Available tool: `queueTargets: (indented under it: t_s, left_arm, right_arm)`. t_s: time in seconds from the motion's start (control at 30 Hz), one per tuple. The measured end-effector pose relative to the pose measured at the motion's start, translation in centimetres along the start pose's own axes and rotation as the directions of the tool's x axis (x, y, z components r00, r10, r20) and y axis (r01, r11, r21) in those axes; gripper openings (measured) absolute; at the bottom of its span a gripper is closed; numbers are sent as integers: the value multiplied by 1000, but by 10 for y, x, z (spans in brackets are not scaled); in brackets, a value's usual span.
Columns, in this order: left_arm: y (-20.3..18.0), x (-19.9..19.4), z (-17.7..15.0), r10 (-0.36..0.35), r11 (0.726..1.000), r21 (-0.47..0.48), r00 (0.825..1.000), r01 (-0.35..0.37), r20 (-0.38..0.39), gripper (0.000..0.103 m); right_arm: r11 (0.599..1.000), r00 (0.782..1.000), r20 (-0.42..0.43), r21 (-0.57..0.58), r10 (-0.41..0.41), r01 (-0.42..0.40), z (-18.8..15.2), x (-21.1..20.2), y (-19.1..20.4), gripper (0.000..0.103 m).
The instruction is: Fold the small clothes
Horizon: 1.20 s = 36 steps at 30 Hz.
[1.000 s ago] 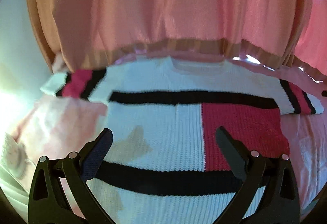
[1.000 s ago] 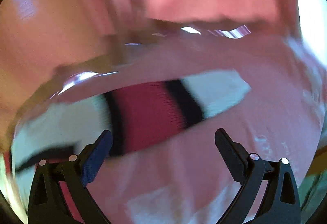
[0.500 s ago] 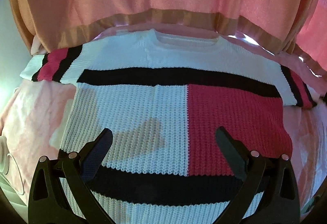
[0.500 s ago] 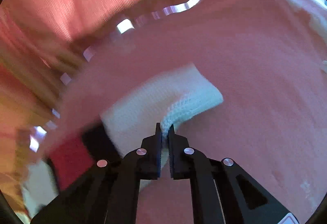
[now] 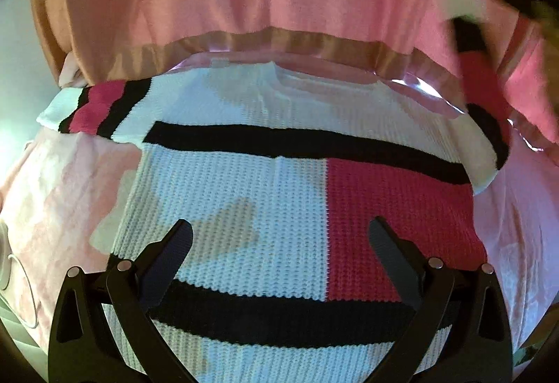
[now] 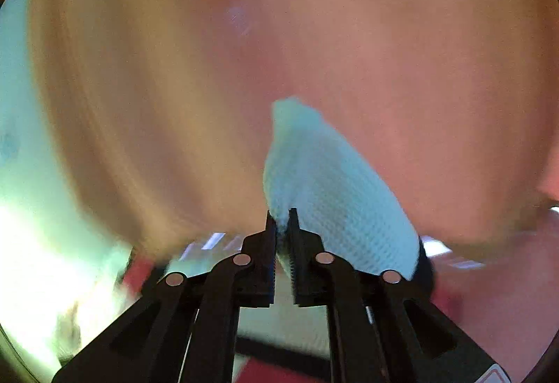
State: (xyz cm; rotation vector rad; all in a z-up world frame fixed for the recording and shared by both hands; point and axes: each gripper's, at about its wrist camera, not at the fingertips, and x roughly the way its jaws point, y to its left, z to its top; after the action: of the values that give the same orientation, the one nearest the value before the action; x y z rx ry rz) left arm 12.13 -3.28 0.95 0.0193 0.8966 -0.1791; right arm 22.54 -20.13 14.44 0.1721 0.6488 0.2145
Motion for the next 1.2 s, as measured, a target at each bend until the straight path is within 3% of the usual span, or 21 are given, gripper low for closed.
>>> queueTargets:
  t_s: [0.07,0.13,0.2,0.23,0.27,0.4,0.47,0.53,0.63,0.7,0.77,0.8,0.83,0.87,0.93,1.03,1.13,1.17,1.2]
  left_arm:
    - [7,1,1,7,1000,4,1000,-7,-3,98]
    - [18,2,3,-11,1000,-10,1000,11,-21,98]
    - [33,2,6,-35,998,-49,999,33,-28,98]
    - [39,1,8,-48,997,-69,999,46,-26,98]
    - [48,1,14,-62,994,-96,998,60,-23,98]
    - [67,17,38,-110,977,-184,994,105,-15,98]
    - [71,36,51,-129,971,-208,991,119,-37,98]
    - [74,63,63,-138,961,-250,988,119,-63,98]
    - [74,108,74,-160,938,-324,981,118,-106,98]
    - [71,139,76,-151,933,-348,978,93,-144,96]
    - [66,157,79,-110,938,-343,982,52,-151,86]
    - [63,156,80,-83,944,-329,988,37,-128,75]
    - [57,156,83,-67,955,-293,993,36,-97,52]
    - [52,159,86,-88,961,-269,992,60,-92,32]
    - [46,163,87,-131,961,-257,987,103,-94,17]
    - [43,162,87,-90,965,-255,993,67,-78,12]
    - [36,165,85,-79,969,-242,994,58,-79,12]
    - [34,166,84,-82,971,-230,994,62,-79,13]
    - [31,167,83,-81,974,-218,994,63,-75,13]
  right_arm:
    - [998,994,-109,-54,12,-18,-26,47,31,22]
    - [994,990,-138,-112,-14,-1,-45,56,46,24]
    - [991,991,-123,-128,-50,35,-53,36,40,45]
    - [989,991,-107,-132,-86,71,-53,25,36,61]
    - [983,987,-86,-137,-133,121,-59,7,28,68]
    - [927,921,-115,-101,-373,362,-105,-58,-36,74]
    - [912,895,-179,-29,-408,410,-135,-72,-70,74]
    - [904,871,-297,57,-391,425,-169,-73,-105,74]
    - [903,862,-360,104,-356,416,-194,-63,-126,74]
    - [899,875,-362,171,-322,402,-201,-57,-139,74]
    - [893,893,-350,245,-282,378,-203,-48,-150,74]
    - [893,900,-345,262,-267,366,-203,-46,-153,74]
    - [896,904,-344,269,-254,354,-204,-40,-155,66]
    - [907,907,-355,261,-228,331,-206,-31,-156,39]
    - [914,891,-372,202,-260,351,-204,-13,-148,18]
    - [902,880,-322,140,-349,409,-182,-25,-149,12]
    - [870,878,-260,190,-402,455,-163,-55,-176,12]
    - [861,867,-261,179,-424,475,-165,-58,-182,11]
    - [848,842,-282,142,-459,510,-171,-54,-187,11]
